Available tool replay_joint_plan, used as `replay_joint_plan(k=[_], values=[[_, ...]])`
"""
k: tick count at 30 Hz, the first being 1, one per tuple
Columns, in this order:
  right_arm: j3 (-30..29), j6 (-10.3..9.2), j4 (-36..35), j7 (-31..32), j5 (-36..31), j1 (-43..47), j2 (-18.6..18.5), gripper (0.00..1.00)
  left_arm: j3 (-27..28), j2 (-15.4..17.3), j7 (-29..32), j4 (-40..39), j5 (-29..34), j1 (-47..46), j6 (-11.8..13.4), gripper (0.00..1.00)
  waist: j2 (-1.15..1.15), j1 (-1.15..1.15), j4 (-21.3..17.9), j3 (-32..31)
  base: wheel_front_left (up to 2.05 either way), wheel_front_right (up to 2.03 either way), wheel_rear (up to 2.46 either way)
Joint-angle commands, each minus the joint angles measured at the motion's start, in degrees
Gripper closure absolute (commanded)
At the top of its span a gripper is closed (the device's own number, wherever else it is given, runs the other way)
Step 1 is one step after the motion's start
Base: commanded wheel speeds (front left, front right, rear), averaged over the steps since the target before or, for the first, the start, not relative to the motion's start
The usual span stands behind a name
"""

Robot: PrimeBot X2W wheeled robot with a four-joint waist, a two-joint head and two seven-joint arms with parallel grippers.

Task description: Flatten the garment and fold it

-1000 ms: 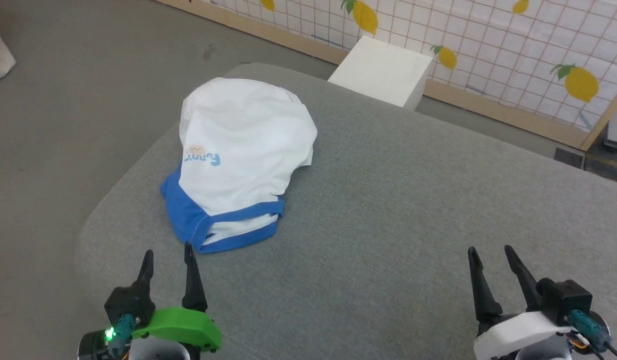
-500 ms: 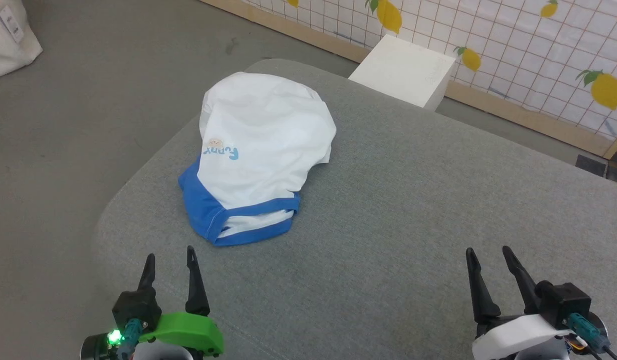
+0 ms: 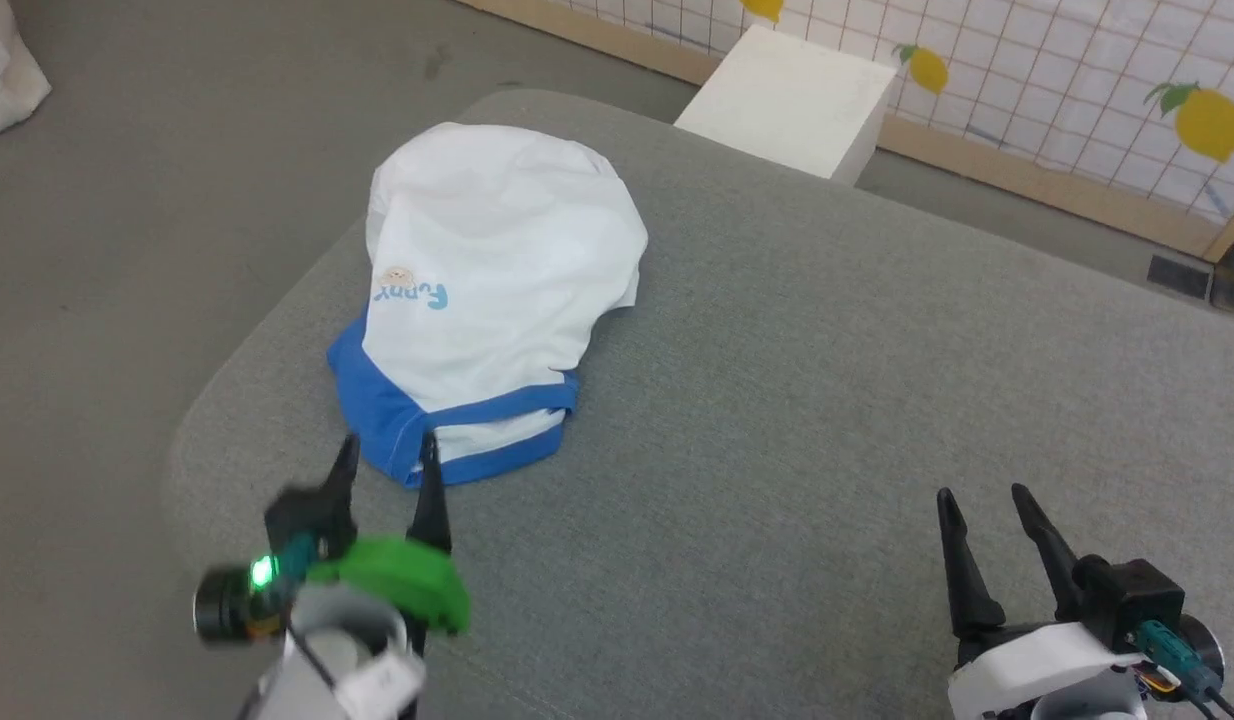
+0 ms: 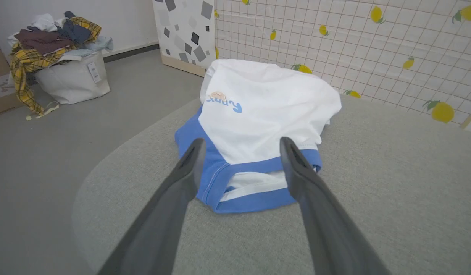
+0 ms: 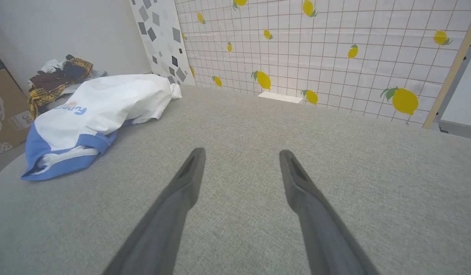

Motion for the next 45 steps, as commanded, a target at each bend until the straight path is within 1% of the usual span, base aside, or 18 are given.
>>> replay_joint_plan(k=[1, 4, 5, 7, 11, 13, 14, 17, 20, 24, 28, 31, 34, 36, 38, 40, 41, 45], values=[[-0.1, -0.09, -0.6, 0.1, -0.8, -1.2, 0.0, 0.00, 0.0, 0.9, 1.6, 0.9, -1.3, -4.9, -1.3, 0.00, 0.00, 0.00, -0.9, 1.8, 0.00, 0.00, 0.00], [-0.2, -0.09, -1.8, 1.1, -2.0, -2.1, 0.0, 0.00, 1.0, 2.0, 6.3, 3.6, -3.7, -13.5, -3.4, 0.00, 0.00, 0.00, -2.3, 4.2, 0.00, 0.00, 0.00], [-0.3, -0.09, -2.4, 1.6, -2.5, -2.6, 0.0, 0.00, 1.9, 2.1, 8.5, 5.0, -5.4, -16.8, -4.1, 0.00, 0.00, 0.00, -3.1, 5.3, 0.00, 0.00, 0.00], [-0.3, -0.09, -3.5, 2.4, -3.3, -3.4, 0.0, 0.00, 2.7, 3.5, 13.0, 7.7, -7.2, -22.6, -5.5, 0.00, 0.00, 0.00, -4.7, 7.3, 0.00, 0.00, 0.00], [-0.4, -0.09, -6.2, 4.1, -4.9, -5.2, 0.0, 0.00, 6.7, 6.2, 23.9, 12.7, -13.0, -32.5, -6.4, 0.00, 0.00, 0.00, -8.8, 11.9, 0.00, 0.00, 0.00], [-0.6, -0.09, -7.5, 4.9, -5.5, -6.1, 0.0, 0.00, 7.7, 8.5, 29.6, 14.3, -14.4, -36.3, -6.4, 0.00, 0.00, 0.00, -11.1, 14.5, 0.00, 0.00, 0.00], [-0.8, -0.09, -8.0, 5.1, -5.7, -6.4, 0.0, 0.00, 8.2, 9.2, 32.1, 14.9, -15.1, -37.6, -6.1, 0.00, 0.00, 0.00, -12.0, 15.5, 0.00, 0.00, 0.00], [-1.3, -0.09, -9.7, 5.7, -6.0, -7.4, 0.0, 0.00, 9.7, 12.4, 39.0, 16.2, -16.0, -40.9, -4.0, 0.00, 0.00, 0.00, -15.3, 19.2, 0.00, 0.00, 0.00], [-2.4, -0.09, -10.9, 6.0, -6.0, -7.8, 0.0, 0.00, 11.0, 14.1, 43.4, 16.8, -16.6, -42.4, -1.7, 0.00, 0.00, 0.00, -17.4, 22.0, 0.00, 0.00, 0.00], [-3.5, -0.09, -12.0, 6.2, -6.3, -8.0, 0.0, 0.00, 12.1, 15.9, 48.1, 17.4, -16.4, -42.6, 2.4, 0.00, 0.00, 0.00, -19.2, 25.3, 0.00, 0.00, 0.00], [-4.6, -0.09, -13.3, 6.3, -6.4, -7.9, -0.3, 0.00, 13.2, 16.0, 53.2, 17.9, -16.4, -42.0, 7.7, 0.00, 0.00, 0.00, -19.5, 27.7, 0.00, 0.00, 0.00], [-5.5, -0.09, -14.4, 6.6, -6.2, -7.7, -0.9, 0.00, 13.5, 15.8, 56.6, 17.4, -16.3, -41.9, 11.1, 0.00, 0.00, 0.00, -19.0, 29.3, 0.00, 0.00, 0.00], [-6.0, -0.09, -15.4, 6.9, -6.1, -7.6, -1.4, 0.00, 13.4, 15.4, 60.3, 17.8, -16.3, -40.7, 13.8, 0.00, 0.00, 0.00, -18.4, 30.3, 0.00, 0.00, 0.00], [-6.3, -0.09, -15.9, 7.1, -6.0, -7.6, -1.7, 0.00, 13.3, 15.0, 62.4, 18.0, -16.4, -39.6, 14.9, 0.00, 0.00, 0.00, -18.2, 30.7, 0.00, 0.00, 0.00], [-6.6, -0.09, -16.5, 7.3, -5.9, -7.5, -1.8, 0.00, 13.3, 14.3, 63.7, 18.0, -17.0, -38.3, 15.5, 0.00, 0.00, 0.00, -17.9, 31.1, 0.00, 0.00, 0.00], [-6.7, -0.09, -16.9, 7.5, -5.9, -7.5, -1.9, 0.00, 13.2, 13.7, 64.3, 17.6, -17.4, -37.2, 15.5, 0.00, 0.00, 0.00, -17.6, 31.5, 0.00, 0.00, 0.00], [-6.8, -0.09, -17.1, 7.6, -5.9, -7.5, -2.0, 0.00, 13.2, 13.3, 64.2, 17.3, -17.9, -36.8, 14.9, 0.00, 0.00, 0.00, -17.5, 31.6, 0.00, 0.00, 0.00], [-6.8, -0.09, -17.2, 8.0, -5.9, -7.4, -2.1, 0.00, 13.4, 12.1, 60.4, 15.2, -19.9, -35.4, 10.5, 0.00, 0.00, 0.00, -17.1, 31.3, 0.00, 0.00, 0.00]])
